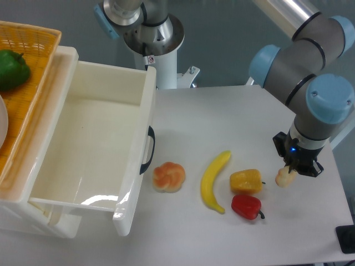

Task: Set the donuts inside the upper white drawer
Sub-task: 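Carry the held pale bread roll up and over toward the open drawer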

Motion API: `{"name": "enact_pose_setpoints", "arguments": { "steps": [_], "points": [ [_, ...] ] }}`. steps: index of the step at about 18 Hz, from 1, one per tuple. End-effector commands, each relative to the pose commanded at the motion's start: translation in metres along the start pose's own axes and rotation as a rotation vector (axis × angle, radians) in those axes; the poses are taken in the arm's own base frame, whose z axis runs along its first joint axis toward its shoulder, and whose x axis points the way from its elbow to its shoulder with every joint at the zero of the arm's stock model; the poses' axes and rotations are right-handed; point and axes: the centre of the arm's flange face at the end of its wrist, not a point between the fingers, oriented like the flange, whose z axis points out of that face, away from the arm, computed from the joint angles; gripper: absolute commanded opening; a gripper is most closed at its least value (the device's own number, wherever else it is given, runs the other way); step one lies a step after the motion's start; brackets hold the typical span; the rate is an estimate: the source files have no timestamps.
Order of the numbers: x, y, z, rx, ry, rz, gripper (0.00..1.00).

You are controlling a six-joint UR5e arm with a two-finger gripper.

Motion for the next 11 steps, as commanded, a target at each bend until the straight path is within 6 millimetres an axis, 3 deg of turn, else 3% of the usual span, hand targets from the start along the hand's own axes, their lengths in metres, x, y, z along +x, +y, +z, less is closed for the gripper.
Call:
{"name": "enact_pose_setpoints", "arguments": {
  "steps": [6,11],
  "points": [
    [0.005,-0.005,-0.009,0.0,-0.008,0.0,0.0],
    [0.031,-0.016,-0.057,0.106,-0.021,-0.006,0.0]
  ]
}}
